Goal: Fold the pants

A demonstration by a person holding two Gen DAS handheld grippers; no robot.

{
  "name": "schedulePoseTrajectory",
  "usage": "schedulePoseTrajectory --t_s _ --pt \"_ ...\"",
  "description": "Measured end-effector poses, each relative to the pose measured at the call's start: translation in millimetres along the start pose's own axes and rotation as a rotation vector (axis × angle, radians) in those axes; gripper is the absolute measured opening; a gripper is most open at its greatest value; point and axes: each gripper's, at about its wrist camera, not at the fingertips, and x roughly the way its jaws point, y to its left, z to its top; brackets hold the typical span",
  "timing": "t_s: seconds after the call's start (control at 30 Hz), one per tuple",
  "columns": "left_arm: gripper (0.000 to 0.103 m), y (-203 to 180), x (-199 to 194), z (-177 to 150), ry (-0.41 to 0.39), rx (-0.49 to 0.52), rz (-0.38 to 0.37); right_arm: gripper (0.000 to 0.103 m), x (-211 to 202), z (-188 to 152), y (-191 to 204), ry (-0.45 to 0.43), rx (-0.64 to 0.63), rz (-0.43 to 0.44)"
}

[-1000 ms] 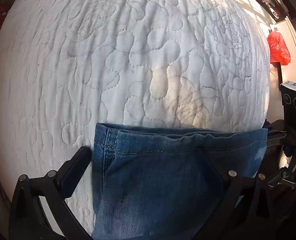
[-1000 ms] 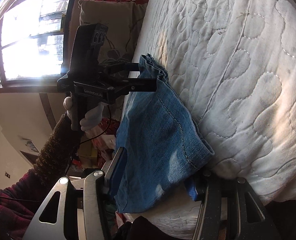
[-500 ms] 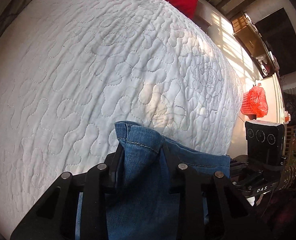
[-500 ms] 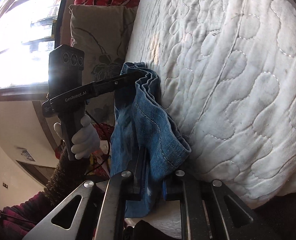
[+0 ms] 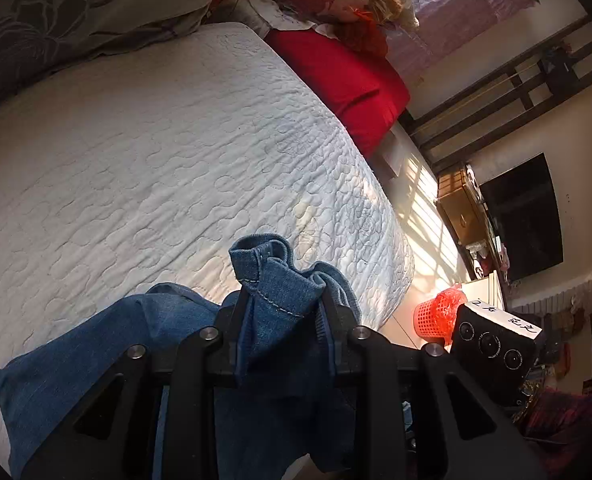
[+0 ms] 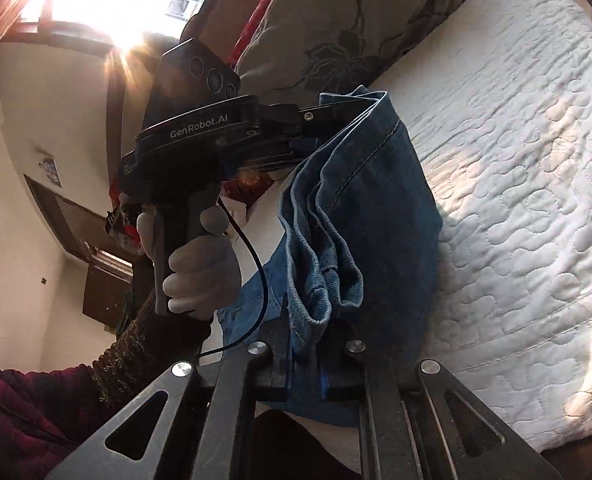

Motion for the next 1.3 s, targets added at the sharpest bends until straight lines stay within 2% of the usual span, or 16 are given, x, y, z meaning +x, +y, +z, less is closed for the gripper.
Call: schedulePoseTrajectory --t_s 0.07,0.17,0.3,0.37,0.43,0.53,0.6,0.67,0.77,0.87,0.97,1.17,1.2,1.23,1.27,1.3 --pt "0.025 20 -17 -21 -0.041 -0.064 0.017 0.008 24 -5 22 0.077 -0.066 0.011" --pt "0.026 59 -32 -61 -0.074 -0.204 0.084 0.009 72 -21 46 0.224 -0.162 0.003" --pt "0.025 114 -39 -124 -0.071 -0.449 0.240 0.015 142 -54 49 0.446 -0.257 -0.134" --pt "0.025 129 -50 -151 -0.104 -0.551 0.233 0.015 166 -68 50 0.543 -0.324 -0.221" --pt "0.025 125 -76 -175 -0.183 -0.606 0.204 0.019 162 -71 61 0.539 -0.375 -0.245" --pt "0.028 106 -95 -204 -0.259 -0.630 0.215 0.027 131 -64 80 0.510 -0.401 -0.201" --pt "0.040 89 -98 -224 -0.294 -0.644 0.191 0.032 103 -42 90 0.451 -0.388 -0.140" --pt "0.061 71 -90 -239 -0.316 -0.651 0.209 0.050 74 -14 92 0.350 -0.355 -0.121" --pt "0.062 57 -68 -257 -0.315 -0.678 0.198 0.051 59 35 89 0.246 -0.343 -0.180" --pt "0.061 55 -44 -261 -0.286 -0.729 0.209 0.052 82 80 86 0.254 -0.342 -0.214" --pt "0.062 55 -29 -256 -0.272 -0.769 0.213 0.052 118 105 83 0.299 -0.361 -0.272" --pt "0.061 48 -16 -238 -0.293 -0.772 0.265 0.053 186 103 66 0.442 -0.418 -0.320" --pt "0.061 47 -12 -233 -0.300 -0.780 0.274 0.051 194 98 67 0.464 -0.460 -0.335" --pt "0.061 47 -9 -231 -0.303 -0.790 0.277 0.031 202 91 69 0.487 -0.533 -0.360" --pt "0.057 46 -6 -229 -0.303 -0.798 0.285 0.004 210 83 74 0.525 -0.618 -0.379" --pt "0.047 44 -5 -228 -0.298 -0.805 0.268 0.004 215 78 79 0.554 -0.661 -0.392"
